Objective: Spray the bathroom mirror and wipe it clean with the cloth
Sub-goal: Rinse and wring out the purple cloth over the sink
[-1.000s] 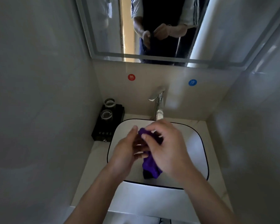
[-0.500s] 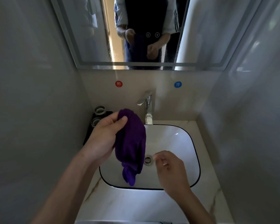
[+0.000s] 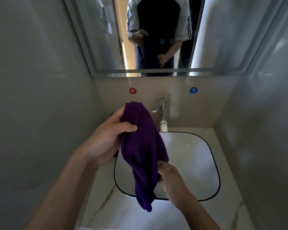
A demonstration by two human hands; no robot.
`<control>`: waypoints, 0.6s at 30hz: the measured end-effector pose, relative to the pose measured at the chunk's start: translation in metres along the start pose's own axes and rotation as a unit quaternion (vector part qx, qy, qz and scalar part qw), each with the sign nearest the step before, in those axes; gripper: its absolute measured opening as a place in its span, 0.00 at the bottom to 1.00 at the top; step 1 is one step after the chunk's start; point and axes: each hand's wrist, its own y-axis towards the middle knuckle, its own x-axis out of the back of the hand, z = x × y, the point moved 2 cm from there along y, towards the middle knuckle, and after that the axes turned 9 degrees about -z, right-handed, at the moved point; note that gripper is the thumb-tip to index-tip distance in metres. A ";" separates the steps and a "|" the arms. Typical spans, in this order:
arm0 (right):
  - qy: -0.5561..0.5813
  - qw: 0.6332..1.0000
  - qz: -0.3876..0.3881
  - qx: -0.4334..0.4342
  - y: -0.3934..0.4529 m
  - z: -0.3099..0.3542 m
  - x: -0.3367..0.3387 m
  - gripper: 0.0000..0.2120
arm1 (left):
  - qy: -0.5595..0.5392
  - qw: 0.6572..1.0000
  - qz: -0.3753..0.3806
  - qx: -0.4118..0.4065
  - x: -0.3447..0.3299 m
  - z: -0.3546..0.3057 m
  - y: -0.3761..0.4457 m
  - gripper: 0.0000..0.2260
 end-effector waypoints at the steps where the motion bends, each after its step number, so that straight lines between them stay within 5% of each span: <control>1: 0.037 0.999 -0.003 -0.002 -0.001 0.004 0.001 0.05 | 0.014 1.000 0.002 0.002 0.004 0.003 0.000 0.27; 4: 0.112 0.990 0.015 -0.089 0.001 0.003 0.005 0.04 | 0.050 0.999 0.020 0.011 0.011 0.007 -0.001 0.32; 7: 0.061 0.977 0.064 -0.193 0.002 -0.004 0.000 0.12 | 0.046 0.998 0.041 0.002 0.010 0.005 -0.001 0.33; 11: 0.003 0.973 0.049 -0.226 0.007 -0.018 -0.010 0.17 | 0.032 0.998 0.056 -0.019 0.009 -0.004 0.001 0.33; 15: -0.003 0.984 0.070 -0.164 0.007 -0.015 -0.017 0.09 | 0.022 1.000 0.015 -0.010 0.026 -0.010 0.004 0.33; 18: 0.007 0.995 -0.008 -0.104 0.012 -0.014 -0.015 0.21 | 0.046 0.998 -0.032 0.001 0.045 -0.006 0.004 0.34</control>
